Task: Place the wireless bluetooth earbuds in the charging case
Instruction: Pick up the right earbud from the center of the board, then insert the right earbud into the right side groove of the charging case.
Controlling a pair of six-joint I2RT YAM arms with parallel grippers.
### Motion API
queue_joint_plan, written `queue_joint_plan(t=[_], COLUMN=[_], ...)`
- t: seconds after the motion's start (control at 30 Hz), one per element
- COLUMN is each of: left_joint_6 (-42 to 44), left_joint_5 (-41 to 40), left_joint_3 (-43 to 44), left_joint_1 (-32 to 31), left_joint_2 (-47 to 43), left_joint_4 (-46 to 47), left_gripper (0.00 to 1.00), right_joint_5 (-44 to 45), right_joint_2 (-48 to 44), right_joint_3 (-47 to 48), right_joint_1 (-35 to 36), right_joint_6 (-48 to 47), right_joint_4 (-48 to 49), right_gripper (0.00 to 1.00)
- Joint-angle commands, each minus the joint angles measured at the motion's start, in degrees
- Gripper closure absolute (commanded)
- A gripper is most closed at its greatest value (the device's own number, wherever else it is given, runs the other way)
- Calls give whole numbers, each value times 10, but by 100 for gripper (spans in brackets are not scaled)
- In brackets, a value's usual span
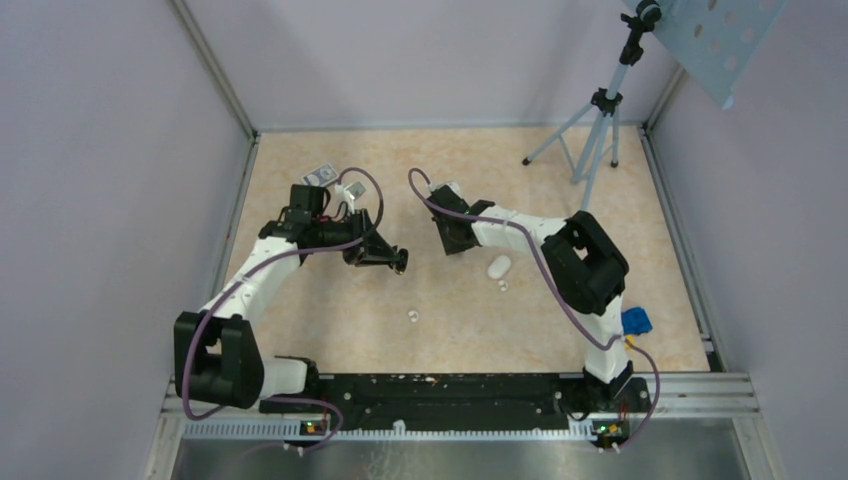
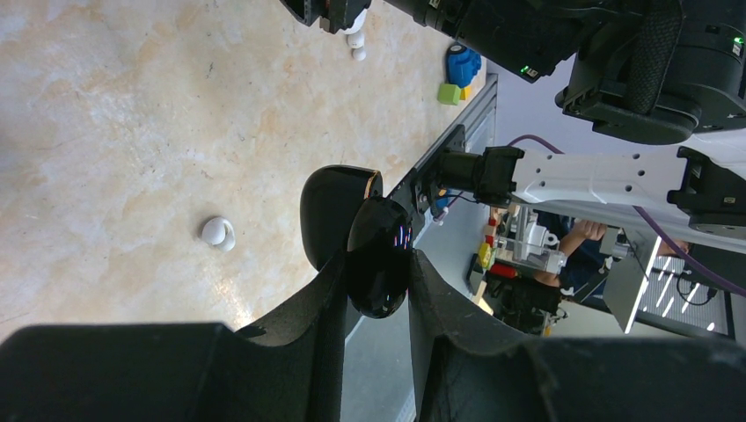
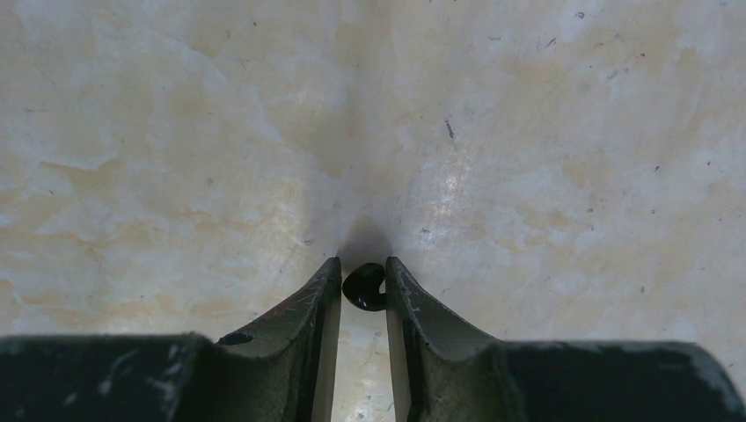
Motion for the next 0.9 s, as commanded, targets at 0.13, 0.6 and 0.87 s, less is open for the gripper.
queue_joint_plan(t=[0.13,0.6,0.87], left_joint_6=[10,33,25], left_joint_5=[15,36,68], left_joint_3=[2,9,9], left_joint_1=[4,4,5], left_joint_2=[-13,1,10], left_joint_4=[15,9,32], left_gripper=[100,100,100], right_joint_5=[7,-62,-250], right_joint_2=[0,-163,-279], right_joint_3=[22,-21,-102], right_joint_1=[3,-4,-47], right_joint_6=[-7,-14,37], right_joint_4=[-5,7,82], right_gripper=[82,100,100])
